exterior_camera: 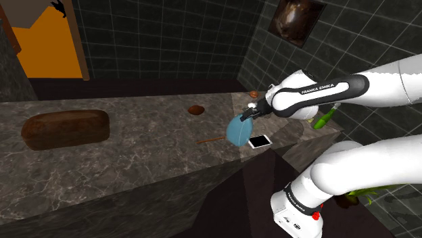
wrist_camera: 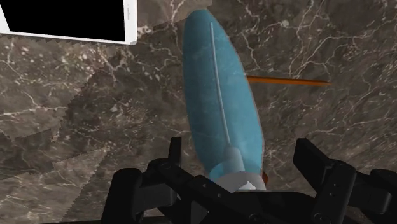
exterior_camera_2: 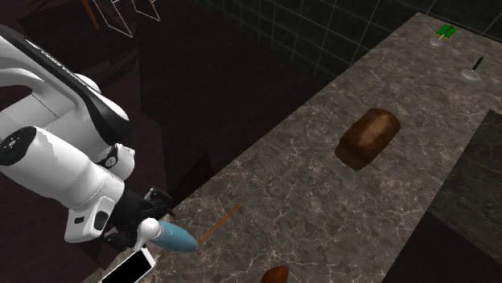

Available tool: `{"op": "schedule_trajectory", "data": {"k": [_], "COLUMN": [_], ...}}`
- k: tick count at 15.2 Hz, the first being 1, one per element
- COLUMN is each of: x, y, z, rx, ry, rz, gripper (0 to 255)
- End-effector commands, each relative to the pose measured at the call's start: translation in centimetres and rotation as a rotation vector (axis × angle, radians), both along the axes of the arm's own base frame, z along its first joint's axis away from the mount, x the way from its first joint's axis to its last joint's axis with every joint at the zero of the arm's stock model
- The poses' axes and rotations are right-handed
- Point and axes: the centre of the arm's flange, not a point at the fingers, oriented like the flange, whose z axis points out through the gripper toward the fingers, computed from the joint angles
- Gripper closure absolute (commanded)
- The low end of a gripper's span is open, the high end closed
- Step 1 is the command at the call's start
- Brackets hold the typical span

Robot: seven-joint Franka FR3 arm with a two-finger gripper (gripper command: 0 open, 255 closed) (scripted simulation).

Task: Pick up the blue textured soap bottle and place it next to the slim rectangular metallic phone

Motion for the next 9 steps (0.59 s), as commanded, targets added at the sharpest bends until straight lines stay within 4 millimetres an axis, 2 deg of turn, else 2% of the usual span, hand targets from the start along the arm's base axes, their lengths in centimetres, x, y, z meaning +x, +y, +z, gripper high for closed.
{"op": "schedule_trajectory", "data": {"k": [1,2,9], "x": [-0.95,-1.36,-1.36], "y": [-0.21,-0.26,-0.26], "z": [2.24,3.20,3.20], "rx": [0.000,0.000,0.000], "ry": [0.002,0.002,0.002], "rz": [0.000,0.000,0.000], "gripper": [0,0,0]}}
